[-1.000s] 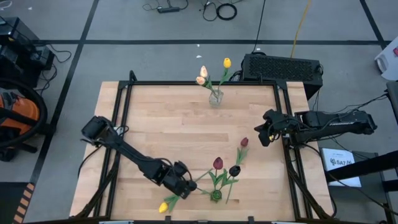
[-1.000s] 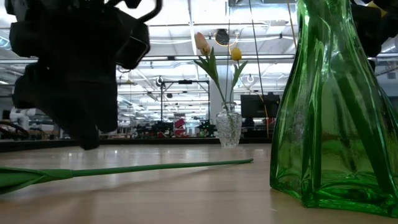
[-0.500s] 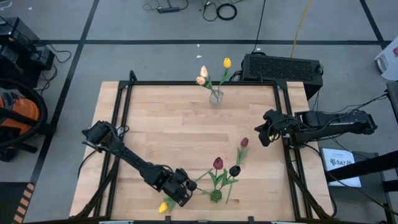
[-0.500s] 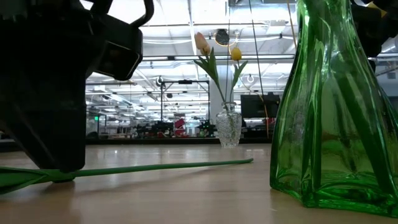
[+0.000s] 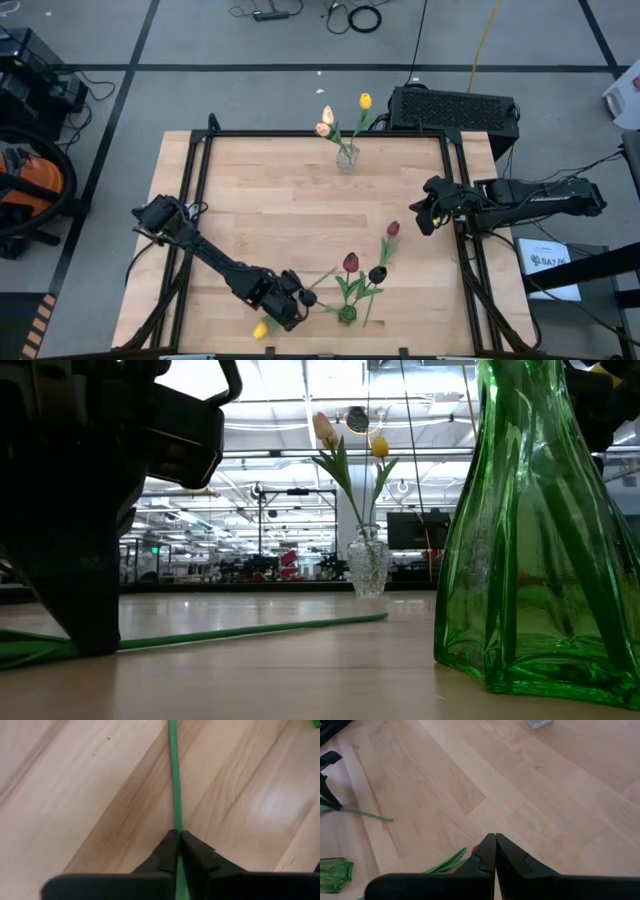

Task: Sort flowers into vase by color
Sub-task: Put the yellow tulip into the transparent flower vase

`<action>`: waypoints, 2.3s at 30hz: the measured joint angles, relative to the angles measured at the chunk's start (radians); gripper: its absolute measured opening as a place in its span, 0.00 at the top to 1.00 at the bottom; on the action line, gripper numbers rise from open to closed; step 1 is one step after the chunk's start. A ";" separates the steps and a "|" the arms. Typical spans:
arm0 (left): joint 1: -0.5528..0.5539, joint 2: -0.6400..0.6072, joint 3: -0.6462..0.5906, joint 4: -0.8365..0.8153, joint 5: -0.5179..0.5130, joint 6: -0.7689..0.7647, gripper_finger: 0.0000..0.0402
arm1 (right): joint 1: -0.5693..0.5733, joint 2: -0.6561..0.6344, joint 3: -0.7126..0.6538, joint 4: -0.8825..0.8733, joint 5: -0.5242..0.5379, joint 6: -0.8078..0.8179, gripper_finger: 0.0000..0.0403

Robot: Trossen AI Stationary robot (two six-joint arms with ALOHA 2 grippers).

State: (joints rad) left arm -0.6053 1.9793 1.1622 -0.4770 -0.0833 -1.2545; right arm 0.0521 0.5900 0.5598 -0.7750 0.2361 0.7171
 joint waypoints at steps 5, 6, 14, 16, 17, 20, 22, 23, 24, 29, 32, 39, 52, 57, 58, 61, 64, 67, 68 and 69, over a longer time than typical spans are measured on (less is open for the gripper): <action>0.012 -0.002 0.000 0.004 0.007 0.004 0.97 | 0.000 0.000 0.000 0.000 0.003 -0.023 1.00; 0.014 -0.006 -0.001 0.004 0.012 0.004 0.98 | 0.000 0.000 0.000 0.000 0.003 -0.026 1.00; 0.048 -0.118 -0.018 -0.202 0.002 0.037 1.00 | 0.000 0.000 0.000 0.000 0.007 -0.048 1.00; 0.060 -0.151 -0.018 -0.328 0.000 0.032 1.00 | 0.000 0.001 0.000 0.002 0.007 -0.055 1.00; 0.066 -0.172 -0.018 -0.394 -0.001 0.034 1.00 | 0.000 0.000 0.000 0.005 0.007 -0.056 1.00; 0.094 -0.219 -0.016 -0.505 -0.008 0.095 1.00 | 0.000 0.001 0.000 0.010 0.007 -0.056 1.00; 0.126 -0.255 -0.016 -0.531 -0.036 0.165 1.00 | 0.000 0.002 0.000 0.021 0.013 -0.056 1.00; 0.145 -0.274 -0.014 -0.530 -0.053 0.200 1.00 | 0.000 0.002 0.000 0.026 0.022 -0.054 1.00; 0.164 -0.291 -0.012 -0.527 -0.073 0.233 1.00 | 0.000 0.003 0.000 0.030 0.027 -0.052 1.00; 0.300 -0.358 -0.012 -0.520 -0.115 0.505 1.00 | 0.000 0.017 0.000 0.083 0.028 -0.075 1.00; 0.407 -0.378 -0.012 -0.510 -0.103 0.689 1.00 | 0.000 0.030 0.000 0.102 0.031 -0.097 1.00; 0.700 -0.385 -0.012 -0.394 0.143 1.052 1.00 | 0.000 0.077 0.000 0.115 0.054 -0.142 1.00; 1.047 -0.385 -0.011 -0.216 0.718 1.001 1.00 | -0.011 0.242 0.158 0.116 0.324 -0.537 1.00; 1.041 -0.386 -0.008 -0.209 0.744 0.945 1.00 | -0.087 0.355 0.356 0.099 0.341 -0.721 1.00; 1.037 -0.386 0.002 -0.231 0.733 0.945 1.00 | -0.106 0.376 0.398 0.099 0.341 -0.742 1.00; 1.016 -0.398 0.060 -0.332 0.668 0.969 1.00 | -0.162 0.426 0.510 0.096 0.341 -0.797 1.00; 0.991 -0.418 0.157 -0.466 0.565 1.008 1.00 | -0.209 0.458 0.590 0.095 0.341 -0.850 1.00; 0.981 -0.447 0.269 -0.546 0.539 1.025 1.00 | -0.238 0.473 0.629 0.090 0.337 -0.908 1.00; 0.980 -0.458 0.308 -0.559 0.536 1.025 1.00 | -0.243 0.476 0.636 0.089 0.333 -0.937 1.00; 0.980 -0.466 0.348 -0.575 0.533 1.025 1.00 | -0.244 0.478 0.641 0.088 0.326 -0.967 1.00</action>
State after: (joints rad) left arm 0.3748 1.5136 1.5100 -1.0523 0.4500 -0.2295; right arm -0.1922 1.0675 1.2009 -0.6866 0.5619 -0.2497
